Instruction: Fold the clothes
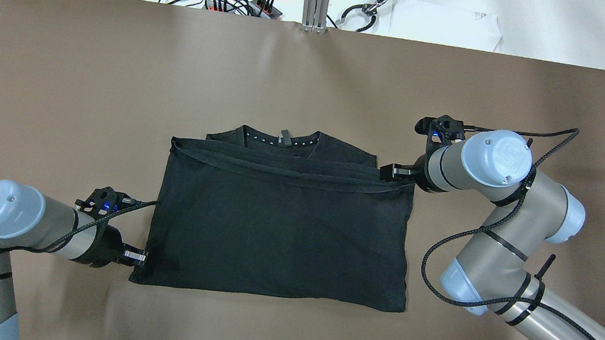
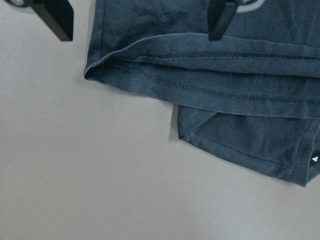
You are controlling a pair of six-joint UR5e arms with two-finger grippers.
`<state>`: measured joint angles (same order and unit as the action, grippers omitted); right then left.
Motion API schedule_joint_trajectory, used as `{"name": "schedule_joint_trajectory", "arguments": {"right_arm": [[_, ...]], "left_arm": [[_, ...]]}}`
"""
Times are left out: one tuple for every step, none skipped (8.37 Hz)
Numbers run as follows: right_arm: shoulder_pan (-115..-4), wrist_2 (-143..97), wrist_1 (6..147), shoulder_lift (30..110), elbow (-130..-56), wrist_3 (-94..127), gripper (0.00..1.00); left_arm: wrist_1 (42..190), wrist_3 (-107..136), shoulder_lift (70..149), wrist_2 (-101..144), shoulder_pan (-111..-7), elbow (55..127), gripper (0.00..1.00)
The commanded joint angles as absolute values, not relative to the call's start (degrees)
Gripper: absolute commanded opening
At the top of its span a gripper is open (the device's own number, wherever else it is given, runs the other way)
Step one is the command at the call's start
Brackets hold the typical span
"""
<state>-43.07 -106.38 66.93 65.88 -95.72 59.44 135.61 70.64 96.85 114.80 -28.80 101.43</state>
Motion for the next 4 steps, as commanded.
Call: {"name": "schedule_joint_trajectory", "arguments": {"right_arm": [[-43.07, -106.44, 66.88, 65.92, -95.71, 59.5, 0.94], [-43.07, -106.44, 66.88, 65.83, -95.71, 59.41, 0.94], [-43.07, -106.44, 66.88, 65.83, -95.71, 59.41, 0.94], [-43.07, -106.44, 66.88, 65.92, -95.63, 59.5, 0.94]], "left_arm": [[135.62, 71.98, 95.72, 114.78, -29.09, 103.26, 0.0], [135.62, 71.98, 94.15, 114.87, -29.35, 105.1, 0.0], [135.53, 71.9, 93.26, 115.4, -30.75, 105.9, 0.0], [135.01, 71.2, 93.51, 115.57, -33.63, 105.47, 0.0]]}}
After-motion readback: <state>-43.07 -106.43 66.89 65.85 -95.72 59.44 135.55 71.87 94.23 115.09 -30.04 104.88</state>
